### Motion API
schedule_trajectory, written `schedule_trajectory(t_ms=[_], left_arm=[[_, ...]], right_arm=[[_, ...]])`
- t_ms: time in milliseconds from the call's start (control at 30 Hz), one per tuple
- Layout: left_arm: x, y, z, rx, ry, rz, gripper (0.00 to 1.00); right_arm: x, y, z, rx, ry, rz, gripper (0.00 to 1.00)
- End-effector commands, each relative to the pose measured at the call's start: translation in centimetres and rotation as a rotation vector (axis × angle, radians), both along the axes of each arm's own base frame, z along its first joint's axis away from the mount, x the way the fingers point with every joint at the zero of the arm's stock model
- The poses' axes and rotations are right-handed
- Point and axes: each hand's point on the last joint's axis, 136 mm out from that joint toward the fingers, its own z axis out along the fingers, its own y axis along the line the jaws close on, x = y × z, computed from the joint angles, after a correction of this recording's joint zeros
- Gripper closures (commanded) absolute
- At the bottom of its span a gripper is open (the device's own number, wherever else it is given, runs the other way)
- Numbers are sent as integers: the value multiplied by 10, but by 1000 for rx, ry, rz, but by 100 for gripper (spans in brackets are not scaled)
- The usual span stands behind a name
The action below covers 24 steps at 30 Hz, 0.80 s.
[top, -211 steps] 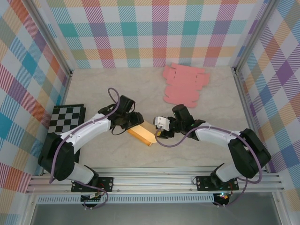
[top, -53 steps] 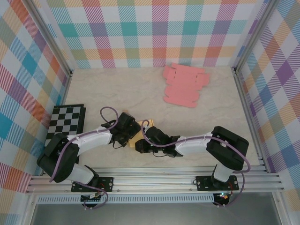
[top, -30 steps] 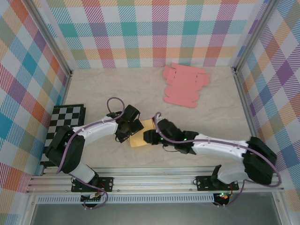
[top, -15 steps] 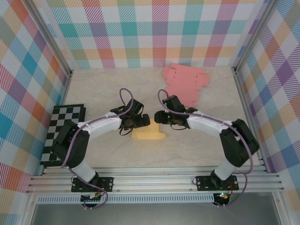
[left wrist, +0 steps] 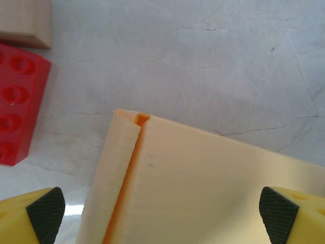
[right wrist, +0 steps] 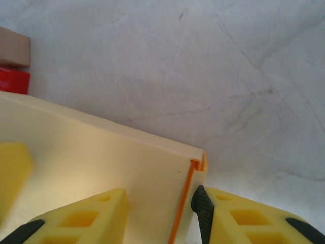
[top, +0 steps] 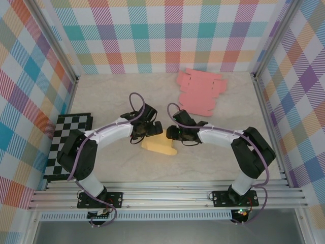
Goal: Fold the paper box
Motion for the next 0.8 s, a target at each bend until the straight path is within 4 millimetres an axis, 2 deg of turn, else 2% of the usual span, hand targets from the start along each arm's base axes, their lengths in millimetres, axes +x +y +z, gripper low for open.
schedule_trajectory(t_ms=[0,267,400,633,767], left_arm=[[-15,9,23,-18,28,70,0],[-36,21,8,-17,60,86,0],[-46,22,10,-51,95,119,0],[-52,1,-5,-188,202,215,0],[-55,-2,-13,-189,234,234,0]], right_arm=[[-21,-20,-22,-114,60,-38,57],[-20,-19,-8,-131,47,-34,50],[-24,-21,-12,-134,59,-34,50],[-31,-23,-17,-119,66,-45,51],[-33,-23,-16,-120,65,-43,51]])
